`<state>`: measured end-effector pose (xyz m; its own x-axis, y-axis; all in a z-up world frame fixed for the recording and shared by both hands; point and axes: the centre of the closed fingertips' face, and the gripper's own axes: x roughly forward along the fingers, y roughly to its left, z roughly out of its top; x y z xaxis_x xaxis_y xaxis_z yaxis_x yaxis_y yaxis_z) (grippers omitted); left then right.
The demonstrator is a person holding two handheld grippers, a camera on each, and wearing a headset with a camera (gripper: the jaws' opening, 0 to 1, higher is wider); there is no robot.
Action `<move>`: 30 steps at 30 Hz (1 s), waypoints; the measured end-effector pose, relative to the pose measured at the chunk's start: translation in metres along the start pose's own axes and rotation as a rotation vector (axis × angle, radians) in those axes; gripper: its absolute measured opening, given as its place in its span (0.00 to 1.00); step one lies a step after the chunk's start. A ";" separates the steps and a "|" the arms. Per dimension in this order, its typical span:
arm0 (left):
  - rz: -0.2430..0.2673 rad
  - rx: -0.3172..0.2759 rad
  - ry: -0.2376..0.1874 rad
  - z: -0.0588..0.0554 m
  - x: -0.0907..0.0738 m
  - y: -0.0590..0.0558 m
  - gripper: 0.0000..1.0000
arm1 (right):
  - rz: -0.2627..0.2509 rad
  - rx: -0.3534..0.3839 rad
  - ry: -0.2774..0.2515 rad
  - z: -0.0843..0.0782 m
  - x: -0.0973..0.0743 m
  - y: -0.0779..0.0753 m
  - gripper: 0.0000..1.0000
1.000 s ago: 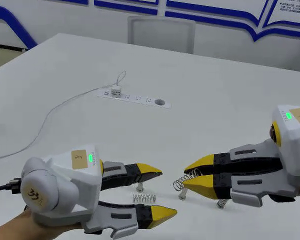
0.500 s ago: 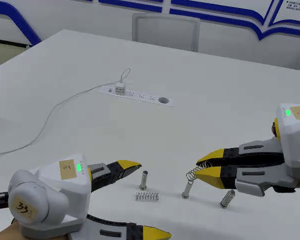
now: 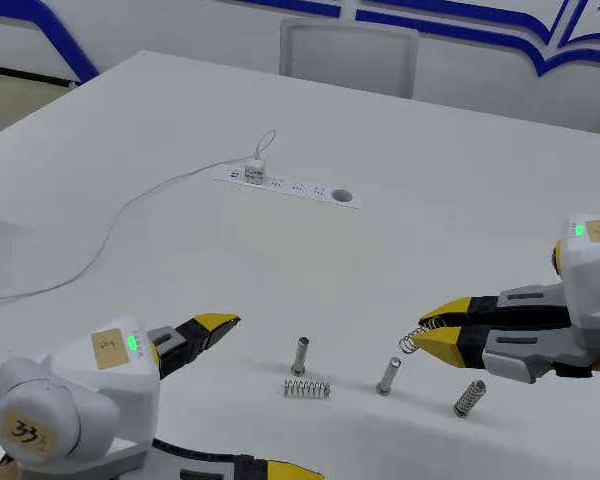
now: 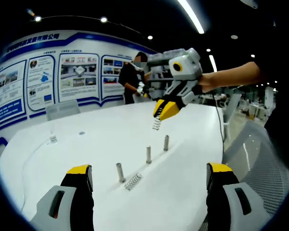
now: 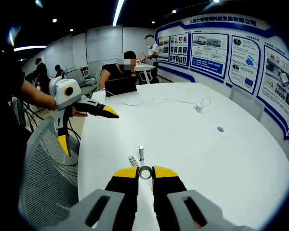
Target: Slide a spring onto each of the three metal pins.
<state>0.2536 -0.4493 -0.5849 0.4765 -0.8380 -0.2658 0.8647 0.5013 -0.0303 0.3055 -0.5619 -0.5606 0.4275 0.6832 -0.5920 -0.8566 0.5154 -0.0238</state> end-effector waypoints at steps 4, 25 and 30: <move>0.021 -0.022 0.015 -0.010 -0.001 0.001 1.00 | -0.024 -0.004 0.046 -0.011 0.008 -0.009 0.11; 0.095 -0.064 0.012 -0.015 -0.006 0.020 1.00 | -0.041 0.041 0.113 -0.034 0.023 -0.021 0.11; 0.095 -0.061 0.031 -0.020 -0.006 0.020 1.00 | -0.041 0.060 0.117 -0.036 0.027 -0.024 0.11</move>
<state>0.2649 -0.4298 -0.6032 0.5500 -0.7795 -0.2999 0.8042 0.5911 -0.0614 0.3275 -0.5742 -0.6052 0.4224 0.5979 -0.6813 -0.8188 0.5741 -0.0039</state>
